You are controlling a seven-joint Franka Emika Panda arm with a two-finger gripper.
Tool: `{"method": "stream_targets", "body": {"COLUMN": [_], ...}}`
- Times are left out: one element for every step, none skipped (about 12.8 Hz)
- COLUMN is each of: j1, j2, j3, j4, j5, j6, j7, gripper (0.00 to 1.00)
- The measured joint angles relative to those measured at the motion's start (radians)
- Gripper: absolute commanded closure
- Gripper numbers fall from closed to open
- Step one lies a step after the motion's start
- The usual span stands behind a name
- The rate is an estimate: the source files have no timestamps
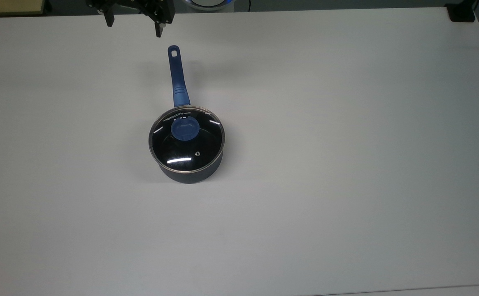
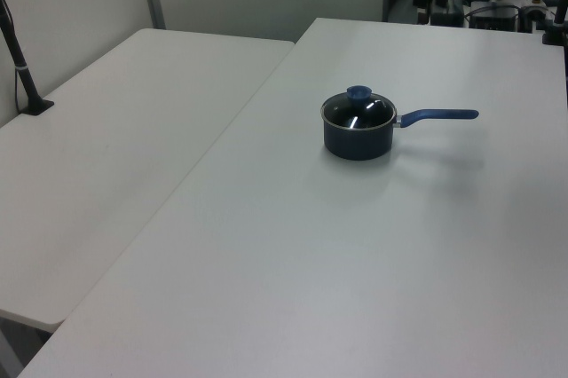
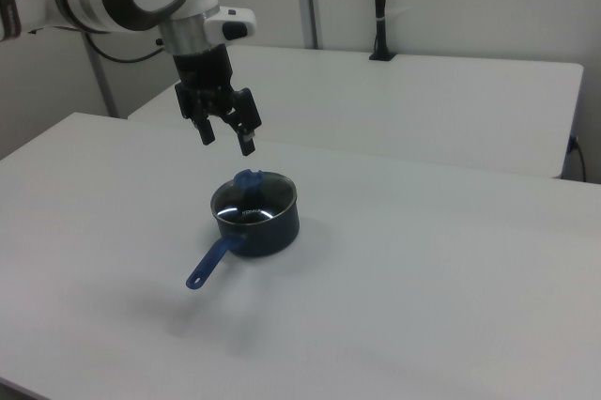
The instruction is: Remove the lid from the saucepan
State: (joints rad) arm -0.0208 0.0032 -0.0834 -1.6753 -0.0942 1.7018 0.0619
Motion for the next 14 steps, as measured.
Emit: {"method": "stream_targets", "body": {"j1": [0.000,0.000,0.000,-0.001,-0.005,-0.010,-0.015,-0.017,-0.018,-0.018,-0.022,-0.031,-0.041,-0.045], "j2": [0.000,0.002,0.008,0.015,0.021,0.026,0.033,0.042,0.053,0.070,0.095,0.123,0.155,0.180], "j3": [0.000,0.000,0.000,0.000,0.000,0.000,0.000,0.000,0.000,0.000,-0.002,-0.006,-0.012,-0.014], "j4": [0.000,0.000,0.000,0.000,0.001,0.004,0.011,0.018,0.027,0.039,0.055,0.074,0.094,0.107], "j5": [0.000,0.000,0.000,0.000,0.003,0.024,0.051,0.062,0.063,0.063,0.063,0.063,0.063,0.063], "j6": [0.000,0.000,0.000,0.000,0.002,0.003,0.004,0.005,0.005,0.010,0.028,0.061,0.093,0.106], "j7": [0.000,0.000,0.000,0.000,0.000,0.000,-0.002,-0.012,-0.019,-0.021,-0.021,-0.021,-0.021,-0.021], "gripper": [0.00,0.00,0.00,0.00,0.00,0.00,0.00,0.00,0.00,0.00,0.00,0.00,0.00,0.00]}}
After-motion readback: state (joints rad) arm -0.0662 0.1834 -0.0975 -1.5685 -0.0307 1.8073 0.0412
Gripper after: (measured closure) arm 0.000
